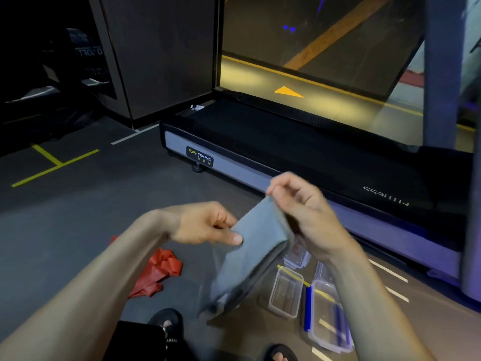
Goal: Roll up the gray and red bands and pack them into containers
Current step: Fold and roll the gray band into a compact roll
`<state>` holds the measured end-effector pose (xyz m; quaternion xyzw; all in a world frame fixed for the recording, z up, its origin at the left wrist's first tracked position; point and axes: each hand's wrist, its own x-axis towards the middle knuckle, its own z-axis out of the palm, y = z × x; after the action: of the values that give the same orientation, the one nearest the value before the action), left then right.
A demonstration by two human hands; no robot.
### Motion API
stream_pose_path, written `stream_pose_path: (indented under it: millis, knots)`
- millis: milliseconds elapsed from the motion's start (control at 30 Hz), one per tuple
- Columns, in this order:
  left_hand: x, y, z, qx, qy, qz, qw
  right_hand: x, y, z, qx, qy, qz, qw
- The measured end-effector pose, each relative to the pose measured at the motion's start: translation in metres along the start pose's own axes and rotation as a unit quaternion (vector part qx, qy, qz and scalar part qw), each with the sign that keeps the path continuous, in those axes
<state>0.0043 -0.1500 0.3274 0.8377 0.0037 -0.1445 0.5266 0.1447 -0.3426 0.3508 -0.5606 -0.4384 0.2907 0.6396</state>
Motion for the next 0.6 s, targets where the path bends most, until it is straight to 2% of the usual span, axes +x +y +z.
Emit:
stream_pose_path:
  millis: [67,100,267,467,600]
  knots:
    - [0.002,-0.002,0.001,0.024,0.029,-0.011,0.999,0.0,-0.006,-0.006,0.118,0.031,0.01,0.992]
    - [0.003,-0.001,0.0,0.028,0.051,-0.005,0.998,0.0,-0.009,-0.009,0.141,0.044,0.007,0.989]
    - [0.005,0.003,0.001,0.007,0.098,0.05,0.994,-0.002,-0.009,-0.021,0.188,0.102,0.004,0.977]
    - [0.008,0.007,0.005,-0.012,0.135,0.067,0.988,-0.003,-0.008,-0.027,0.201,0.107,0.001,0.974]
    - [0.007,0.007,0.005,-0.016,0.128,0.071,0.989,-0.003,-0.009,-0.026,0.2,0.104,0.0,0.974]
